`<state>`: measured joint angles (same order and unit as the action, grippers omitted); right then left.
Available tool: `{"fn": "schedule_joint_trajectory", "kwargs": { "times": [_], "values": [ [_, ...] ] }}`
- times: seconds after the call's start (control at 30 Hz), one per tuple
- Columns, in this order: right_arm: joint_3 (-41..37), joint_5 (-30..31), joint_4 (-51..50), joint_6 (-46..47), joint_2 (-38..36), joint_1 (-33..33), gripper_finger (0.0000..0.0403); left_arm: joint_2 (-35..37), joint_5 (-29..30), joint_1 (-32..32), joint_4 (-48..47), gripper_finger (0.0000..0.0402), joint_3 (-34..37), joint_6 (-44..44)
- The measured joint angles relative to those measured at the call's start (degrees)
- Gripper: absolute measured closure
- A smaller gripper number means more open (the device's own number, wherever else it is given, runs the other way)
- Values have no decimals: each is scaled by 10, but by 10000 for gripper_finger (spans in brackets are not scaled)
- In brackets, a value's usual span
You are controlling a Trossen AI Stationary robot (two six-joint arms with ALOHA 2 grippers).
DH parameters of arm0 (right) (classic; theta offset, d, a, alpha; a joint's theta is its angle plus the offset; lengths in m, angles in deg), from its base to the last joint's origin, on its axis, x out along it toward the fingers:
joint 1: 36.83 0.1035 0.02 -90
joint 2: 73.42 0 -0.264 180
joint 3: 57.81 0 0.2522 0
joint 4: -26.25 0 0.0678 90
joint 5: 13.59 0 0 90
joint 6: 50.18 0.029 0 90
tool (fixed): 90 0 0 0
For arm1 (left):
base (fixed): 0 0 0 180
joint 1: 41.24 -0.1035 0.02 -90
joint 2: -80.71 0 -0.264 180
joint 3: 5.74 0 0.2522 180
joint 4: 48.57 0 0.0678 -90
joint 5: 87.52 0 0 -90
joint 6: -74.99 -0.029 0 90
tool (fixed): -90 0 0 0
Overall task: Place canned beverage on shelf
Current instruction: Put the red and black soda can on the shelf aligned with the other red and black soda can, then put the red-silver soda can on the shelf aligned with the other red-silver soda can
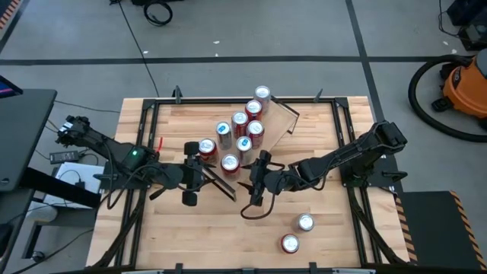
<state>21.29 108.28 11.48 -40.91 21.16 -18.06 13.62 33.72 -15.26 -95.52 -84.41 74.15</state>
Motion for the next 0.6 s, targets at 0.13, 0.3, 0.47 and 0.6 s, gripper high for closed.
{"fn": "schedule_joint_trajectory", "kwargs": {
  "times": [0.13,0.3,0.47,0.6],
  "values": [
    [0,29,-17,1,0,10,135,1,0,1,0,209,0,0],
    [0,54,-28,1,-9,25,135,22,24,23,4,209,0,-17],
    [0,40,-63,31,-30,39,135,44,28,58,1,209,0,-7],
    [0,-20,-109,98,-54,51,135,45,-41,94,-1,209,0,13]
  ]
}}
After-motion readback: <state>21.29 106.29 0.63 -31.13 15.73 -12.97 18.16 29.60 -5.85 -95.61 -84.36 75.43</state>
